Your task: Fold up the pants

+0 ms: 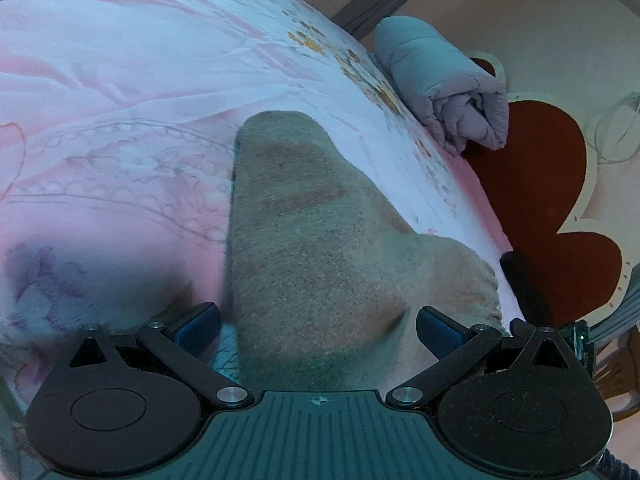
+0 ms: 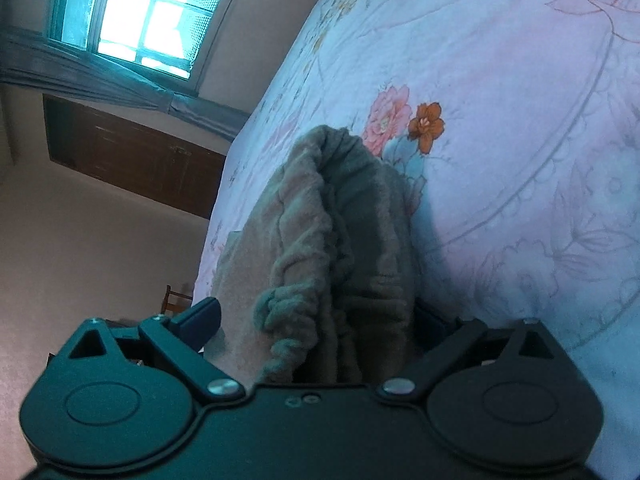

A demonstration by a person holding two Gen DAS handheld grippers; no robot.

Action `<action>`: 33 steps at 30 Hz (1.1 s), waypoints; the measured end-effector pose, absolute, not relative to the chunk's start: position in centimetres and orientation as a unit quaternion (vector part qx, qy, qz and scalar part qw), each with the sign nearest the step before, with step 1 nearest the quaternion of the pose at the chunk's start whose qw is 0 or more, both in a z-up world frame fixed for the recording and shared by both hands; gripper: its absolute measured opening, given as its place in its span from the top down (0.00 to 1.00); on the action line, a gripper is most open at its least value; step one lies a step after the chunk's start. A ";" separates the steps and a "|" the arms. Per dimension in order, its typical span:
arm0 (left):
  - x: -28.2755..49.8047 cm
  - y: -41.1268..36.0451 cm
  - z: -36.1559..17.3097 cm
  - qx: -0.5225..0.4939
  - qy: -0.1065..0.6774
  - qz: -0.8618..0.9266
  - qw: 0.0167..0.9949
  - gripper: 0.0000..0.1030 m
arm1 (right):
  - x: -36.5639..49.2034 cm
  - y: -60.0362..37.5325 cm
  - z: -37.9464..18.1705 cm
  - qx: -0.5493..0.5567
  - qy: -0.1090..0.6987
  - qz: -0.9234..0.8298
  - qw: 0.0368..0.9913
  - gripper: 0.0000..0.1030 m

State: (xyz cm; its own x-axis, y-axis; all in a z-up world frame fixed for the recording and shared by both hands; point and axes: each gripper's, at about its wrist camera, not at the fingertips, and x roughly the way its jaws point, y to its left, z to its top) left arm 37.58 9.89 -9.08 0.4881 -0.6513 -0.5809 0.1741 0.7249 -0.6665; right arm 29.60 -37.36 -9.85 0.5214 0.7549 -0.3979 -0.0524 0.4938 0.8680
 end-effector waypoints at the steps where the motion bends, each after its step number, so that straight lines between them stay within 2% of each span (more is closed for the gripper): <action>1: 37.7 9.9 -9.2 -0.278 0.438 -0.254 0.817 0.00 | 29.7 -37.2 -9.8 0.426 0.413 0.265 0.760 0.09; 10: 39.0 10.5 -10.2 -0.325 0.441 -0.296 0.783 0.02 | 30.7 -37.1 -9.7 0.421 0.421 0.293 0.748 0.11; 11: 39.0 10.5 -10.3 -0.324 0.442 -0.295 0.783 0.08 | 30.8 -37.2 -9.7 0.423 0.423 0.292 0.746 0.17; 12: 39.1 10.4 -10.3 -0.321 0.444 -0.292 0.784 0.14 | 30.9 -37.5 -9.9 0.425 0.427 0.287 0.745 0.29; 14: 39.2 10.7 -10.6 -0.326 0.446 -0.289 0.782 0.25 | 31.3 -37.8 -10.5 0.428 0.441 0.279 0.738 0.43; 16: 39.3 11.0 -11.0 -0.330 0.450 -0.284 0.780 0.37 | 31.3 -38.2 -10.8 0.437 0.441 0.287 0.729 0.46; 18: 39.3 10.9 -11.3 -0.327 0.454 -0.285 0.778 0.56 | 31.1 -38.2 -10.7 0.433 0.440 0.290 0.731 0.51; 21: 39.1 10.8 -11.5 -0.340 0.451 -0.290 0.773 0.65 | 30.6 -38.3 -10.4 0.428 0.434 0.292 0.737 0.56; 24: 38.4 11.2 -11.5 -0.374 0.432 -0.296 0.765 0.74 | 30.2 -38.4 -9.7 0.432 0.424 0.297 0.738 0.59; 33: 35.4 12.1 -6.2 -0.378 0.374 -0.339 0.776 0.76 | 29.8 -37.1 -3.2 0.401 0.389 0.346 0.754 0.62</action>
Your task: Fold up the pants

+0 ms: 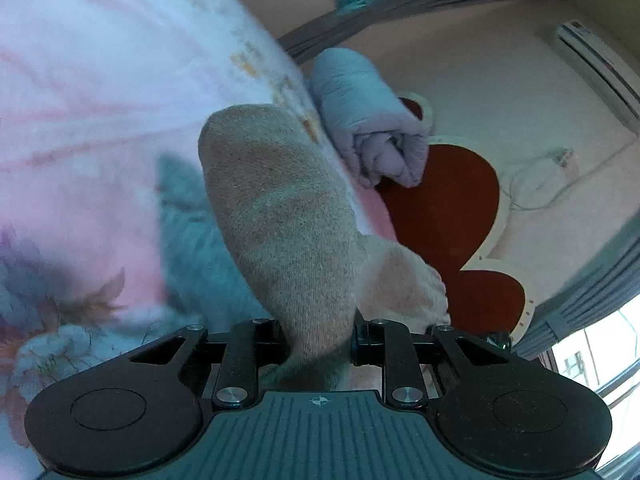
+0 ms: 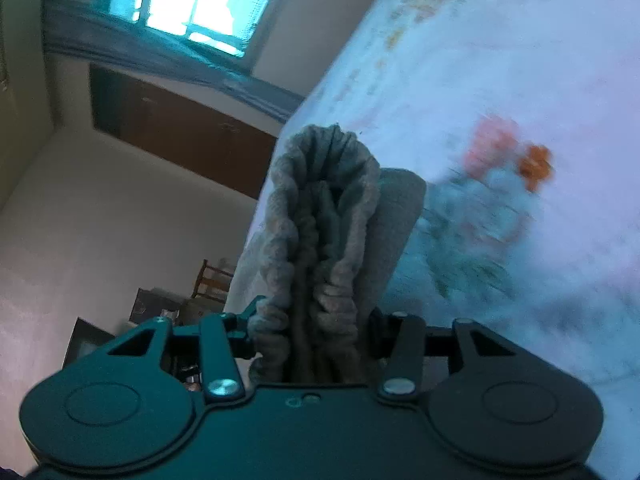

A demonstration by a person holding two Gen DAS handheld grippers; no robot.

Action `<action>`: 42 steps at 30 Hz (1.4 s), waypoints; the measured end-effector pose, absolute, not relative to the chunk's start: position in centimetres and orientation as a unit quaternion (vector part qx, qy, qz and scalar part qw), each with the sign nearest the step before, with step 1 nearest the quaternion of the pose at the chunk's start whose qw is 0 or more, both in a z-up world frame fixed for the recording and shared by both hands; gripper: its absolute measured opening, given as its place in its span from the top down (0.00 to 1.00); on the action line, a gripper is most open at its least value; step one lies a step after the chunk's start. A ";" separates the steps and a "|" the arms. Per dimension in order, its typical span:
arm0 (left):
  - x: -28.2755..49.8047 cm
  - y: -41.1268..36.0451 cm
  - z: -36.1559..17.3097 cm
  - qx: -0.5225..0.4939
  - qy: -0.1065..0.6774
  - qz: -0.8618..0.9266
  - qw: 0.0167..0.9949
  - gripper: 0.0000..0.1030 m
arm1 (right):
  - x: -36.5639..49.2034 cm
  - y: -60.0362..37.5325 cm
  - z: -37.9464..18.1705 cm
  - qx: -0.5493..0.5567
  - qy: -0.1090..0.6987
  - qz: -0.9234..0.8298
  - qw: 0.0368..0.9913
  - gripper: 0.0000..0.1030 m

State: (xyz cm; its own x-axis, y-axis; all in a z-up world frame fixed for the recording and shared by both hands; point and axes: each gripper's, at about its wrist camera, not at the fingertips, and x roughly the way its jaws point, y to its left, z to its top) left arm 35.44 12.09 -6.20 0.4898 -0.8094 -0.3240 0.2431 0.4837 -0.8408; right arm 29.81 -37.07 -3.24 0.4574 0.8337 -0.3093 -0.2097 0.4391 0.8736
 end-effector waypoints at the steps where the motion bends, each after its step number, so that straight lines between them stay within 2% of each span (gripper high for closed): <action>1: 35.4 12.5 -5.4 -0.377 0.366 -0.341 0.779 0.76 | 30.1 -36.8 -2.4 0.396 0.385 0.352 0.755 0.62; 8: 37.8 17.0 -0.2 -0.368 0.317 -0.323 0.812 0.76 | 35.6 -33.2 1.4 0.384 0.365 0.400 0.748 0.62; 13: 42.6 20.4 0.9 -0.366 0.305 -0.293 0.829 0.76 | 42.6 -30.0 2.2 0.371 0.368 0.425 0.739 0.62; 18: 47.8 22.8 -0.9 -0.368 0.302 -0.265 0.839 0.76 | 49.7 -26.7 1.0 0.373 0.384 0.428 0.728 0.62; 23: 52.8 23.4 -6.4 -0.365 0.347 -0.233 0.832 0.76 | 54.5 -25.6 -4.8 0.385 0.419 0.403 0.717 0.61; 24: 53.3 23.3 -7.6 -0.359 0.355 -0.222 0.834 0.73 | 55.1 -25.6 -6.6 0.386 0.432 0.391 0.715 0.59; 25: 53.8 23.1 -9.2 -0.353 0.363 -0.197 0.840 0.63 | 55.6 -25.7 -8.6 0.388 0.451 0.367 0.715 0.57; 26: 54.0 23.1 -10.5 -0.358 0.364 -0.185 0.840 0.54 | 55.9 -25.8 -10.5 0.382 0.470 0.337 0.721 0.60; 27: 53.8 23.2 -11.6 -0.374 0.346 -0.193 0.839 0.51 | 55.8 -26.2 -11.6 0.400 0.457 0.344 0.716 0.58; 29: 53.3 22.9 -12.0 -0.372 0.324 -0.204 0.845 0.49 | 55.5 -27.0 -12.5 0.438 0.433 0.354 0.704 0.57; 32: 52.9 23.0 -11.6 -0.371 0.322 -0.200 0.848 0.45 | 55.2 -27.2 -12.2 0.433 0.434 0.358 0.704 0.53; 34: 51.6 23.8 -10.4 -0.351 0.316 -0.172 0.864 0.25 | 54.8 -28.0 -11.5 0.445 0.433 0.340 0.707 0.42; 35: 50.7 23.9 -9.4 -0.336 0.312 -0.152 0.876 0.06 | 54.4 -28.6 -10.7 0.448 0.419 0.331 0.717 0.25; 36: 49.8 24.0 -8.2 -0.315 0.306 -0.125 0.890 0.00 | 54.2 -29.4 -9.5 0.450 0.402 0.325 0.729 0.10; 37: 48.5 24.3 -7.3 -0.290 0.296 -0.104 0.904 0.00 | 53.5 -30.0 -8.4 0.443 0.387 0.311 0.746 0.05; 42: 43.8 21.6 -3.6 -0.161 0.288 -0.032 0.943 0.00 | 49.3 -28.3 -3.1 0.308 0.354 0.294 0.833 0.06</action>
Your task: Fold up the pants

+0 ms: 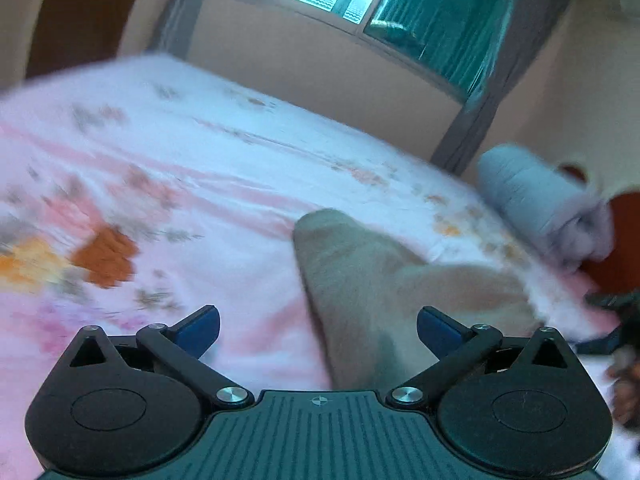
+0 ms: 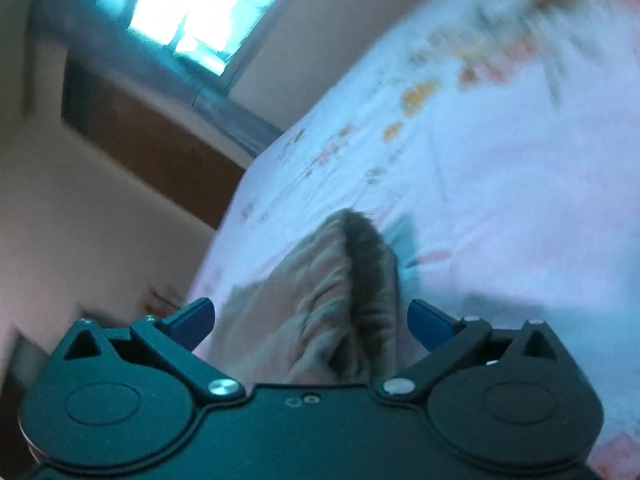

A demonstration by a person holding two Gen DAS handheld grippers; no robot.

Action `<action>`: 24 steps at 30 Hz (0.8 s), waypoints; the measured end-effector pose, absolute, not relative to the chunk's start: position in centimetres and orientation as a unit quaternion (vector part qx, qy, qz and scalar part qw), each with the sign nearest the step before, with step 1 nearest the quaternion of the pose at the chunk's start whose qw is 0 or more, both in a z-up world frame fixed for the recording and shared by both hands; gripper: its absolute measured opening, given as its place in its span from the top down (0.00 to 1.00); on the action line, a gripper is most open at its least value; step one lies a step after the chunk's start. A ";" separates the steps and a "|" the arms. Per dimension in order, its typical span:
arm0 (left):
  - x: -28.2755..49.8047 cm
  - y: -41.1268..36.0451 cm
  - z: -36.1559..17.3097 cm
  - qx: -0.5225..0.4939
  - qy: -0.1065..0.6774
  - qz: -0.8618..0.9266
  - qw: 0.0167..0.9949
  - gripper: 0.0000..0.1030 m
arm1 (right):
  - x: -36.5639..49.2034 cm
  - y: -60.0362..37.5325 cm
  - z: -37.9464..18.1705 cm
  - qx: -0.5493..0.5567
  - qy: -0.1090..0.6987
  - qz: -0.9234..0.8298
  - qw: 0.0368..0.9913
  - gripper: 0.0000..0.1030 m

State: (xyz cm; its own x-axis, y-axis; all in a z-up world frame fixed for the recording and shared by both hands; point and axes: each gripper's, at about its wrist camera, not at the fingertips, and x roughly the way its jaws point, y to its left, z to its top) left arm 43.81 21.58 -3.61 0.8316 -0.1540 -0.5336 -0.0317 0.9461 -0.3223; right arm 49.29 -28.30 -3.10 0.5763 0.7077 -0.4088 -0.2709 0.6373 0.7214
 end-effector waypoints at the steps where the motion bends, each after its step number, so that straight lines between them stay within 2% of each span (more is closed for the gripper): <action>1: 43.0 21.7 -3.6 -0.137 0.292 -0.017 0.946 0.00 | 48.5 -27.4 -2.3 0.268 0.349 0.284 0.852 0.06; 5: 42.1 19.4 -4.7 -0.085 0.303 0.021 0.949 0.00 | 47.6 -23.8 -1.5 0.139 0.341 0.225 0.902 0.06; 8: 41.7 19.2 -6.4 -0.075 0.324 0.032 0.942 0.00 | 47.3 -22.0 -3.4 0.015 0.370 0.138 0.919 0.06; 15: 40.6 20.8 -7.1 -0.121 0.314 0.029 0.941 0.00 | 47.2 -23.5 -3.8 0.069 0.384 0.146 0.909 0.06; 24: 31.6 22.2 -2.4 -0.094 0.260 0.110 0.955 0.00 | 37.0 -26.2 2.3 0.068 0.276 0.174 0.943 0.06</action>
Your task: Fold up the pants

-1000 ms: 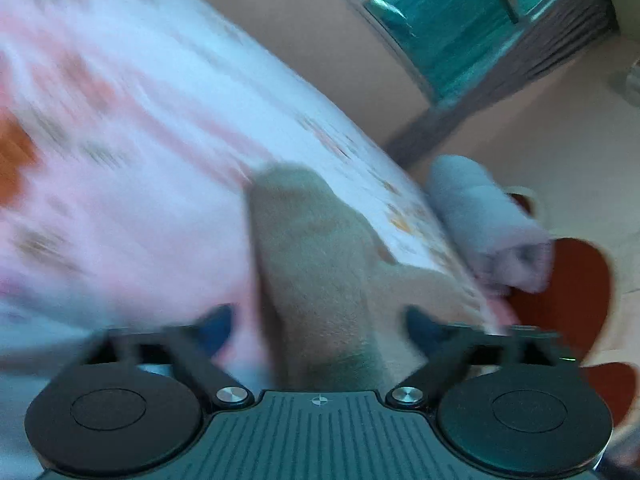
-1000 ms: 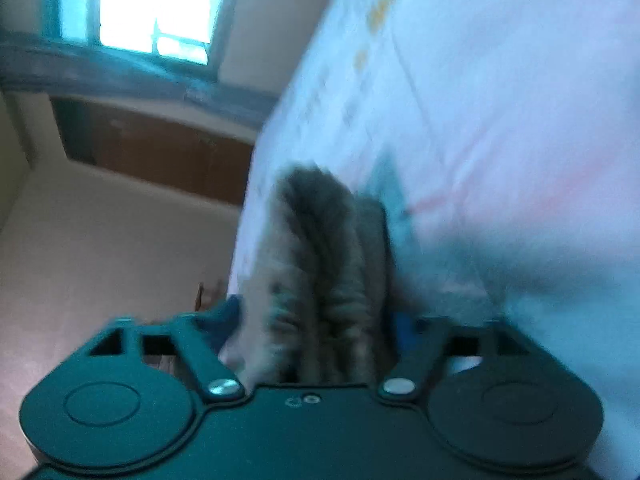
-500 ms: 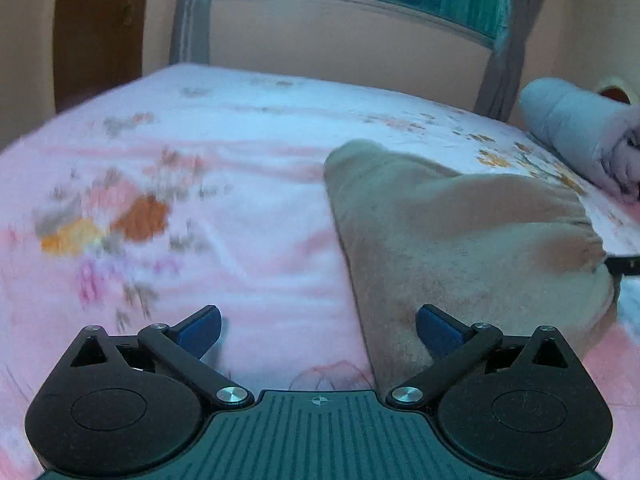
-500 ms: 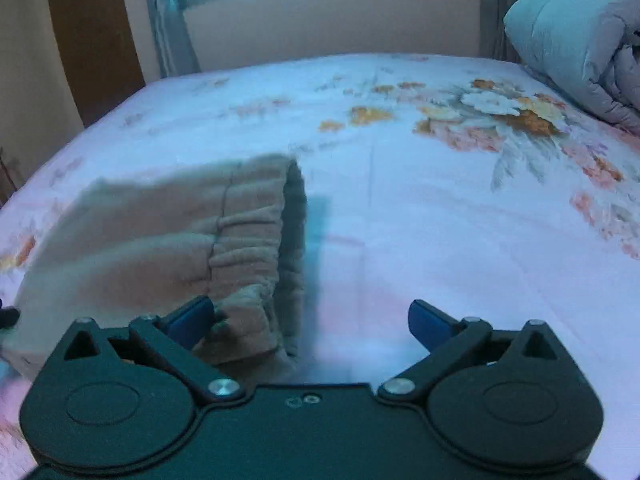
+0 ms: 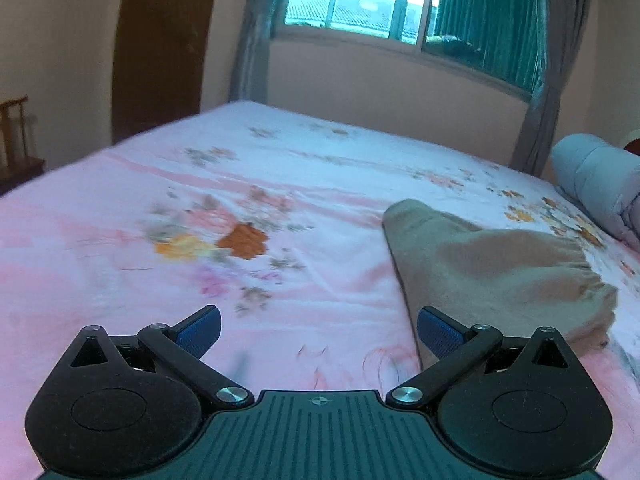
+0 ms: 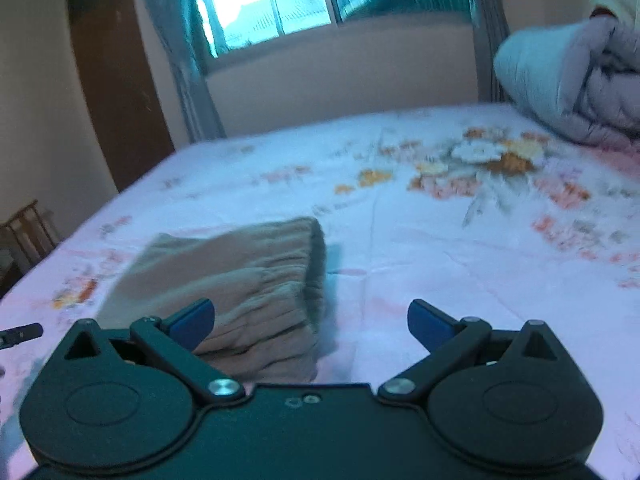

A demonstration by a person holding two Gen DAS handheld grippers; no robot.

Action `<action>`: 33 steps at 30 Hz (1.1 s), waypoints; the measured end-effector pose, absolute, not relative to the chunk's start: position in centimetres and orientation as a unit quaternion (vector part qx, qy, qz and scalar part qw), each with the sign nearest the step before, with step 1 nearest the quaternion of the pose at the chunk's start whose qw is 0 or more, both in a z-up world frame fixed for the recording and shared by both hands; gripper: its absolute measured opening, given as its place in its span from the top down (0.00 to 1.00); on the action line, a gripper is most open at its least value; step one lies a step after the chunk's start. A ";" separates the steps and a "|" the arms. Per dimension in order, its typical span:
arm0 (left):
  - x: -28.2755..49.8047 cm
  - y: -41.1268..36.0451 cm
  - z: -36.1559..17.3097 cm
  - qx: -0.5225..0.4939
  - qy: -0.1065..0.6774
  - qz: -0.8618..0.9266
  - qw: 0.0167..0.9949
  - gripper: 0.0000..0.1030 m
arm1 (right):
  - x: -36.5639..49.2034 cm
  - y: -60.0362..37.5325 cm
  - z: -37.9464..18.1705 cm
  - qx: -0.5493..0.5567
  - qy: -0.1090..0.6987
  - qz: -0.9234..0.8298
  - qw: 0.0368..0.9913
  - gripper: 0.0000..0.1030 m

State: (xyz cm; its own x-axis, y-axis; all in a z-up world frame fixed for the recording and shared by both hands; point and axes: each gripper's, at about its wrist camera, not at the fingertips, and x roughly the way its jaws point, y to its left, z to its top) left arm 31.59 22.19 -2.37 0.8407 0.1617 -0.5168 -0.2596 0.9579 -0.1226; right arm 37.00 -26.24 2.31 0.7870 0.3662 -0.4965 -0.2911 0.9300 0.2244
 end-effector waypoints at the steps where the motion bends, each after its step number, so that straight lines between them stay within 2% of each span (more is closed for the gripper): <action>1: 30.3 21.8 -1.9 -0.088 0.255 0.117 0.956 0.00 | 35.3 -26.5 2.7 0.069 0.270 0.174 0.945 0.06; 4: 26.9 20.4 -0.8 -0.068 0.242 0.139 0.958 0.00 | 30.3 -26.6 3.4 0.072 0.249 0.170 0.951 0.06; 8: 21.9 18.2 -0.2 -0.095 0.217 0.141 0.961 0.00 | 23.2 -26.4 3.1 0.074 0.198 0.167 0.963 0.06; 13: 16.8 14.2 1.2 -0.067 0.181 0.135 0.972 0.00 | 17.5 -26.1 4.1 0.078 0.172 0.162 0.968 0.06; 21: 11.7 10.3 3.1 -0.056 0.153 0.094 0.982 0.00 | 12.7 -25.4 6.5 0.043 0.142 0.166 0.975 0.06; 33: 6.0 6.4 4.1 -0.056 0.144 0.053 0.986 0.00 | 7.2 -24.5 4.5 0.037 0.149 0.186 0.970 0.06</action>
